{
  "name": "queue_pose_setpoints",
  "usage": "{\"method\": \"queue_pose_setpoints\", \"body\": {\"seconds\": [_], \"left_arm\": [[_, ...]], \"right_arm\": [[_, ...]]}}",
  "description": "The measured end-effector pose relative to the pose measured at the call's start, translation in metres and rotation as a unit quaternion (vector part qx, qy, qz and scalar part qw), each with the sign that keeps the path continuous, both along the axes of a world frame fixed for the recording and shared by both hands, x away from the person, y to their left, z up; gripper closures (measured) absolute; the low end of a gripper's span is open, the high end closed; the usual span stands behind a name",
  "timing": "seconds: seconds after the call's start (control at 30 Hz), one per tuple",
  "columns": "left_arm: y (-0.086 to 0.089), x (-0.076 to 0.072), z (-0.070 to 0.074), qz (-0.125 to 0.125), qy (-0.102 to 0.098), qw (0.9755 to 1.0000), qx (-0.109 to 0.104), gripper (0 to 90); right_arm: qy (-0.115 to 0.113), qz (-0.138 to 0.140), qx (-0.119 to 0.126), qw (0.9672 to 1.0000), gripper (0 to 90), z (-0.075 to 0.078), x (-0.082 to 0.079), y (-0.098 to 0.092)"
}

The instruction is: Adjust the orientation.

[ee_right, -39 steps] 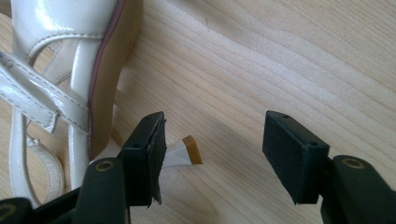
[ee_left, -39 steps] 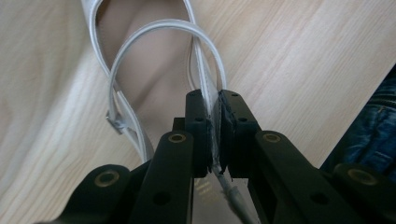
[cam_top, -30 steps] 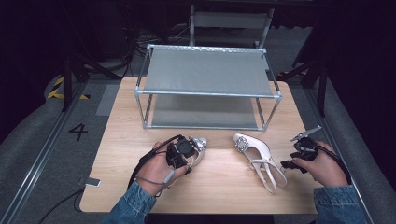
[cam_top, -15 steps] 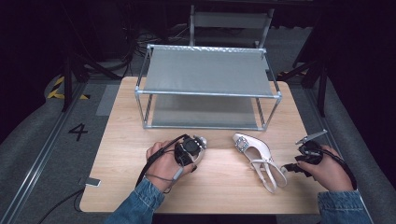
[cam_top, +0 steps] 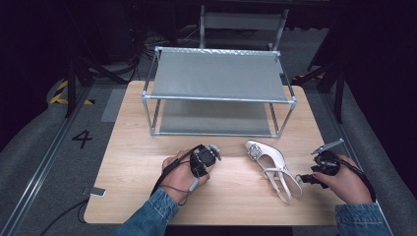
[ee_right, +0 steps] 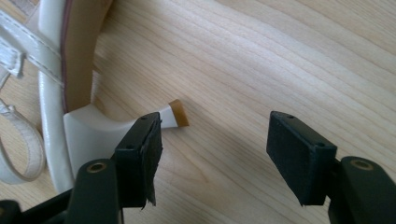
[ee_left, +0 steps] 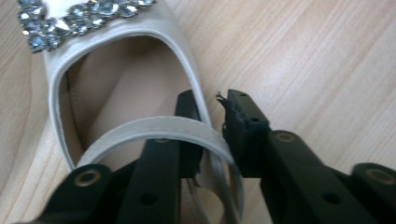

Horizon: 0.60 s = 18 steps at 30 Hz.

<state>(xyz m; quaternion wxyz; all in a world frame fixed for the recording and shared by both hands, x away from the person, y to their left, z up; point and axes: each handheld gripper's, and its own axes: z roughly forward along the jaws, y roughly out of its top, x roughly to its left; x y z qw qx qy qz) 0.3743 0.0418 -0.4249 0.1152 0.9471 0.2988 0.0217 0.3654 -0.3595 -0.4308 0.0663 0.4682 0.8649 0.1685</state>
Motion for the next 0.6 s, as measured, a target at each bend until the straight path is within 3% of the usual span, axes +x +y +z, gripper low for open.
{"method": "queue_pose_setpoints", "body": {"seconds": [0.17, 0.4, 0.47, 0.53, 0.6], "left_arm": [[0.0059, 0.0037, -0.0023, 0.016, 0.011, 0.9994, -0.029, 79.1], [0.0082, 0.0031, -0.0042, 0.028, 0.007, 0.9987, -0.043, 79.8], [0.0104, 0.001, -0.0055, 0.058, 0.005, 0.9966, -0.058, 80.0], [0.0098, 0.0006, -0.0057, 0.05, -0.003, 0.9974, -0.051, 81.7], [0.0099, 0.0002, -0.0055, 0.058, -0.003, 0.997, -0.052, 86.5]], "right_arm": [[0.001, 0.004, -0.002, 1.0, 36.8, -0.001, 0.0007, 0.0018], [0.0, 0.006, 0.0, 1.0, 36.6, -0.0027, 0.0011, 0.005], [-0.001, 0.006, 0.0, 1.0, 36.5, -0.0025, 0.0009, 0.0053], [-0.001, 0.006, -0.001, 1.0, 36.6, -0.0022, 0.001, 0.0048], [-0.001, 0.006, -0.002, 1.0, 36.6, -0.0021, 0.001, 0.0042]]}}
